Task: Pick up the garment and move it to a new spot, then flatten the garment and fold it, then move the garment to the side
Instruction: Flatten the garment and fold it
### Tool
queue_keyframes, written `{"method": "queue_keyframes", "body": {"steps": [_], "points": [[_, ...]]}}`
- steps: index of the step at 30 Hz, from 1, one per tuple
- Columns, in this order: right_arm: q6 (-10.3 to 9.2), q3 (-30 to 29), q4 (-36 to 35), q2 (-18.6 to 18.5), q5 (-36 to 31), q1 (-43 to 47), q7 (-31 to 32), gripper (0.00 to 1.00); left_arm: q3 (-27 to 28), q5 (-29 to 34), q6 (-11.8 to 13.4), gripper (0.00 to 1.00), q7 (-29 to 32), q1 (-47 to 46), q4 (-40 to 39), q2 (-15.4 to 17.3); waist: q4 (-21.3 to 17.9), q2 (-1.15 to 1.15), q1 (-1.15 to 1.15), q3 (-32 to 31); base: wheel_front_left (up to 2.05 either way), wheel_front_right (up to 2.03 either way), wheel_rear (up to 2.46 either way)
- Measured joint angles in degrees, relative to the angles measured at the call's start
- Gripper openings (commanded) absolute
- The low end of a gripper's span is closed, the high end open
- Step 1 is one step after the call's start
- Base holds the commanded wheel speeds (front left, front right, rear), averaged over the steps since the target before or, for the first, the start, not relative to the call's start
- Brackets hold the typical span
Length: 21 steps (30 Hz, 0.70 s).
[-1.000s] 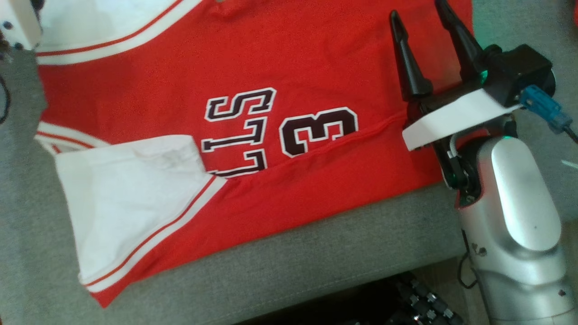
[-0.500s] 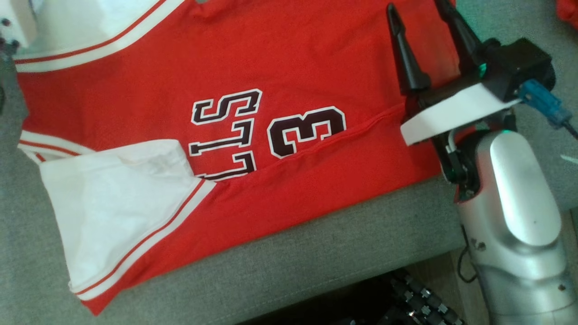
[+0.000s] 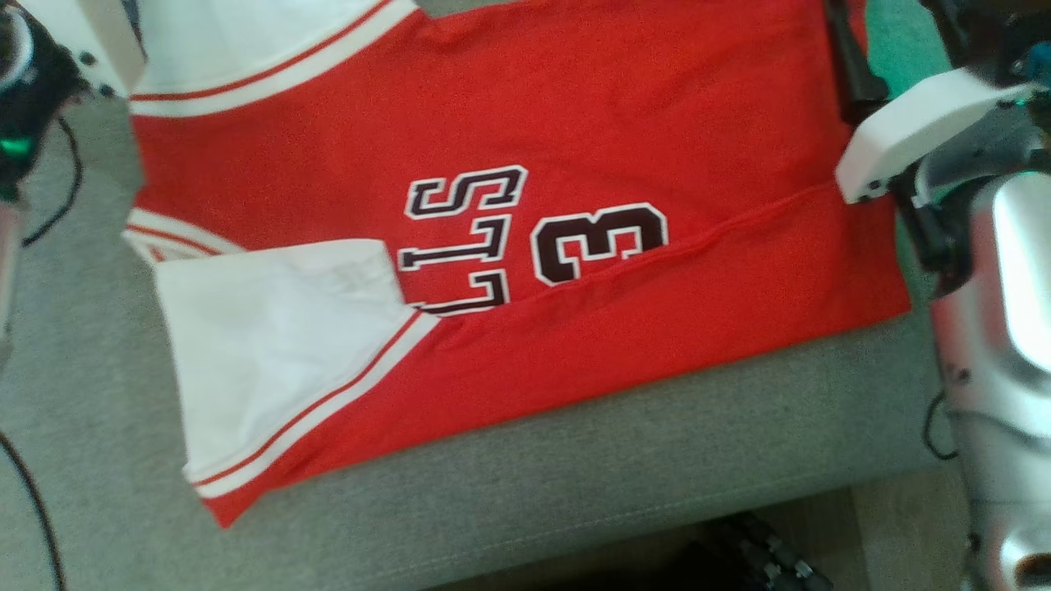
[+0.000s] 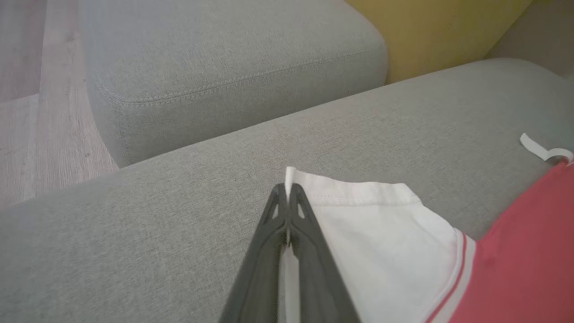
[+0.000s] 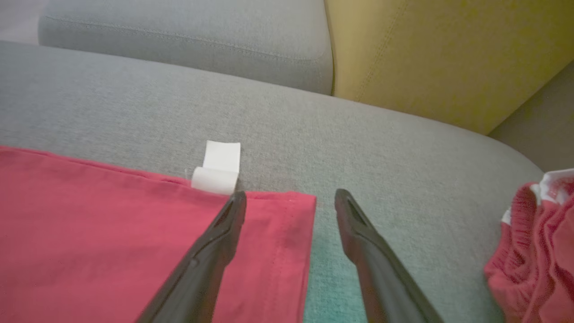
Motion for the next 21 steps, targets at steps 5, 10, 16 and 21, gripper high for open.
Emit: {"method": "queue_keyframes", "body": {"steps": [5, 10, 16, 21], "points": [[0.00, -1.00, 4.66, -3.35, -0.65, -1.75, 4.00, 1.00, -0.29, -0.92, 0.00, 0.00, -4.75, 3.75, -3.63, -0.46, 2.72, 0.00, 0.00, -1.91, 0.00, 0.00, 0.00], [0.00, -0.84, 7.62, -5.80, -0.85, -3.60, 7.25, 1.00, -0.96, -1.09, 0.00, 0.00, -7.04, 7.19, -6.99, -1.22, 5.39, 0.00, 0.00, -3.00, 0.00, 0.00, 0.00], [0.00, 0.66, 11.03, -7.86, 0.88, -5.31, 11.15, 1.00, -2.01, -1.10, 0.08, 0.00, -8.32, 8.44, -9.32, -2.11, 7.24, 0.00, 0.00, -2.75, 0.00, 0.00, 0.00], [0.00, 1.68, 11.56, -9.00, 3.07, -5.69, 13.48, 0.94, -2.21, -1.41, 0.08, 0.00, -8.70, 8.70, -9.43, -2.64, 7.73, 0.00, 0.00, -2.65, 0.00, 0.00, 0.00]]}}
